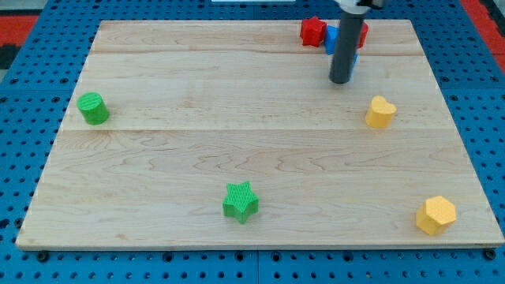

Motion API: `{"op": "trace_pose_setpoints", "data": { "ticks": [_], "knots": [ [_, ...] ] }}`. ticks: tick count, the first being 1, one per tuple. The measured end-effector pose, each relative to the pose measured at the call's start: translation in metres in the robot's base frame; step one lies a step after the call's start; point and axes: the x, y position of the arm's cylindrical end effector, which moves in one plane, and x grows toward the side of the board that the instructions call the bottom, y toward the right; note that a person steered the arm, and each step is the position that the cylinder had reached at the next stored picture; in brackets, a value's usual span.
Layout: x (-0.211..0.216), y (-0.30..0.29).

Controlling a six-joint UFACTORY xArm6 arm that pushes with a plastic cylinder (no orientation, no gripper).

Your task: Move the yellow heart top right to the green star

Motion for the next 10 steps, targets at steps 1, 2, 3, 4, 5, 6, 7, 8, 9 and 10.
{"op": "trace_pose_setpoints", "data": {
  "ticks": [1,2,3,4,5,6,7,8,9,10],
  "knots": [
    [0.005,0.026],
    [-0.021,0.026],
    [-0.039,0.026],
    [-0.039,0.029],
    [-0.039,0.029],
    [-0.027,0.044],
    [0.014,0.062],
    [0.051,0.063],
    [0.069,0.054],
    [0.070,0.051]
  ]
}}
